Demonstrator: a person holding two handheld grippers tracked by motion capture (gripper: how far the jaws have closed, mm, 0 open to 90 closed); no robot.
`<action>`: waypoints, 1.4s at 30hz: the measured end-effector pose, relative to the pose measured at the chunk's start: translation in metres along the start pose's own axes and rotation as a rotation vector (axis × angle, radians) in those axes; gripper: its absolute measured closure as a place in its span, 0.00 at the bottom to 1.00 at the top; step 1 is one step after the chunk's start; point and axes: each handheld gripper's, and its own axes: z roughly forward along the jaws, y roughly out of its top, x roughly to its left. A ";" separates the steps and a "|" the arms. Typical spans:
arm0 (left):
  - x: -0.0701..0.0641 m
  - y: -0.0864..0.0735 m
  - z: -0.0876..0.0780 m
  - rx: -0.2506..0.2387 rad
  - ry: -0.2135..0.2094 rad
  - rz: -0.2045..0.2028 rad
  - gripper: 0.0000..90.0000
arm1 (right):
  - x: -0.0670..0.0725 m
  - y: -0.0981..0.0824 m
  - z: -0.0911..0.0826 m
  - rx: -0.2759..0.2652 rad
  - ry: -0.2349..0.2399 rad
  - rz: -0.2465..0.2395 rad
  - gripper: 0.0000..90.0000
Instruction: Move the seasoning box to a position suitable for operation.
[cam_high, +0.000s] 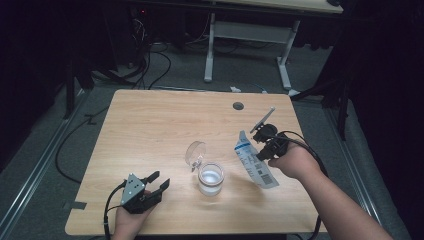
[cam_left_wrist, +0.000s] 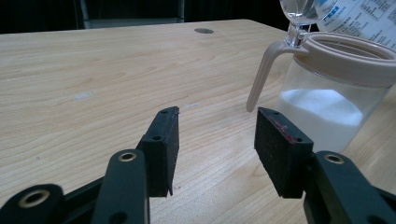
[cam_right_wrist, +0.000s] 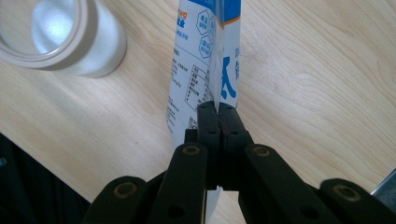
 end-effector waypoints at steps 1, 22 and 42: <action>0.000 0.000 0.000 0.000 0.000 0.001 0.56 | -0.001 0.000 0.002 0.003 0.001 -0.002 1.00; 0.000 0.001 -0.001 -0.001 0.002 0.009 0.56 | -0.018 -0.004 0.011 -0.155 -0.043 0.077 1.00; -0.001 0.000 -0.001 -0.009 0.006 0.027 0.56 | -0.017 -0.050 0.010 -0.423 -0.064 0.175 1.00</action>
